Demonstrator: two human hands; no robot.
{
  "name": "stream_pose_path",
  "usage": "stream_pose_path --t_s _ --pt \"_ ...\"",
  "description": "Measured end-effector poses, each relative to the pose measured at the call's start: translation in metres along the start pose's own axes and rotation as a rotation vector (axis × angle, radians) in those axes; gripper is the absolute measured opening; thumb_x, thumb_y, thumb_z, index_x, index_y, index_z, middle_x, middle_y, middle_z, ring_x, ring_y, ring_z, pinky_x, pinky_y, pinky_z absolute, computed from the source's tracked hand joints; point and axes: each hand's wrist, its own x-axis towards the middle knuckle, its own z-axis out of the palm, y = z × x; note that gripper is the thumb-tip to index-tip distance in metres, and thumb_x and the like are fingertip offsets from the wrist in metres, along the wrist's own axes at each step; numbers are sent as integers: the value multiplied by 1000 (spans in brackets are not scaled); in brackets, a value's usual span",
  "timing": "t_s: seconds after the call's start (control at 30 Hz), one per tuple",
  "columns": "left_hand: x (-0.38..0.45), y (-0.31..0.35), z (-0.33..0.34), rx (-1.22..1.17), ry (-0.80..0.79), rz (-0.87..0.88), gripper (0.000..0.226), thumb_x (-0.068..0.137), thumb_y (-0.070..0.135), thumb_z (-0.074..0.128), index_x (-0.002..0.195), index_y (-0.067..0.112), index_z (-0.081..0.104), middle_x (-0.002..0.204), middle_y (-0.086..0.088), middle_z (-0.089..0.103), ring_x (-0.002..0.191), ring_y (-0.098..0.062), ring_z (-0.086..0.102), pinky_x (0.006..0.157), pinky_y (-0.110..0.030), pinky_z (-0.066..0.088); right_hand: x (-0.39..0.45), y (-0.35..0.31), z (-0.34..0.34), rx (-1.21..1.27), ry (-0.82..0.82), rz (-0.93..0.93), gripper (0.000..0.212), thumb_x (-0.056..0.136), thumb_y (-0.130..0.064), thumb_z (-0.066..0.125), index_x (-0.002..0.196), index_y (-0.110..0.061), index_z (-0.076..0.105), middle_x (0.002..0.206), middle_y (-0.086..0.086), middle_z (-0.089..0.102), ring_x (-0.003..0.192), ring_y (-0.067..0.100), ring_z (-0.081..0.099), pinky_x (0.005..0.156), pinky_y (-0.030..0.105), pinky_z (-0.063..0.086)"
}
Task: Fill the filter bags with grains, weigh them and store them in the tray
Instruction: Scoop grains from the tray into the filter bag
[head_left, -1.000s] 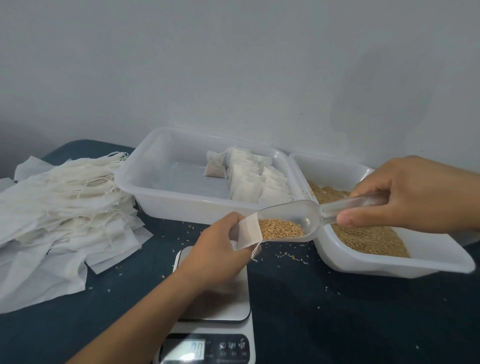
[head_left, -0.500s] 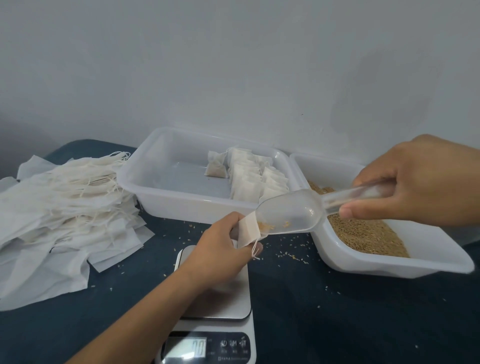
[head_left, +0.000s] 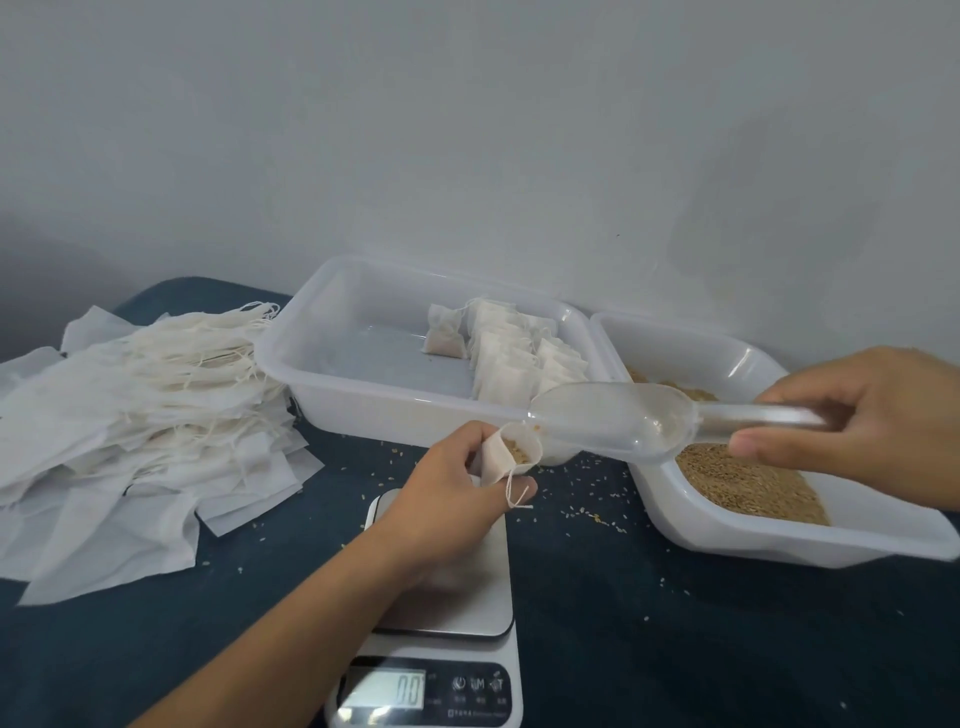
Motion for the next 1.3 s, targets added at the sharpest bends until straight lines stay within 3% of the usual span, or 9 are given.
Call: stream_pose_path --t_s 0.1,0.23,0.37,0.53,0.67,0.83,0.97,1.13,1.3 --pt "-1 3 -1 -135 -36 -27 22 88 18 78 107 26 69 93 10 71 88 -8 65 72 -22 47 -6 13 17 192 33 54 74 54 -99 59 86 -36 77 59 2 60 52 21 55 56 31 44" --pt "-3 8 -3 -287 -131 -55 26 82 29 79 107 28 74 87 15 69 81 -2 60 70 -20 47 -3 15 65 607 56 94 57 64 -68 87 78 -17 64 56 -7 43 45 8 36 43 17 35" --pt "-3 7 -6 -383 -214 -82 25 79 34 76 104 35 77 89 11 68 86 -7 63 74 -24 49 13 -3 117 829 44 45 47 66 -54 80 82 -14 64 57 -4 57 47 12 46 45 18 40" --pt "-4 5 -9 -331 -299 -70 18 85 31 72 103 31 77 92 8 66 85 -8 61 67 -21 47 39 -39 144 879 -49 -130 33 89 -30 78 116 -14 70 97 -27 74 53 10 58 50 20 48" --pt "-5 3 -13 -218 -311 -48 13 87 32 70 96 22 72 89 4 62 84 -8 57 70 -25 46 52 -51 143 890 -43 -225 28 93 -11 73 120 -5 66 118 -23 73 48 8 51 49 17 44" --pt "2 5 -8 -11 -228 3 5 90 26 72 85 28 71 78 11 65 73 -6 59 63 -20 47 52 -41 141 857 -65 -339 28 92 0 74 117 -3 65 90 -30 71 66 -7 64 55 13 48" --pt "13 17 2 112 -219 8 21 83 36 72 85 15 68 74 3 62 65 -9 51 63 -23 44 48 -35 135 777 -32 -340 22 87 -14 82 97 -7 64 100 -17 77 92 -5 71 72 10 51" --pt "43 55 25 320 -270 -31 14 86 30 71 83 17 67 76 -8 72 60 -10 57 58 -27 48 51 -17 121 690 193 -282 25 85 -34 84 84 -20 63 86 -19 76 70 0 68 59 12 49" --pt "85 101 58 429 -398 -10 15 84 21 76 96 13 73 90 -11 78 81 -19 74 86 -39 61 60 20 107 928 369 -122 29 85 -31 83 71 -31 58 88 -4 76 56 6 56 50 22 46"
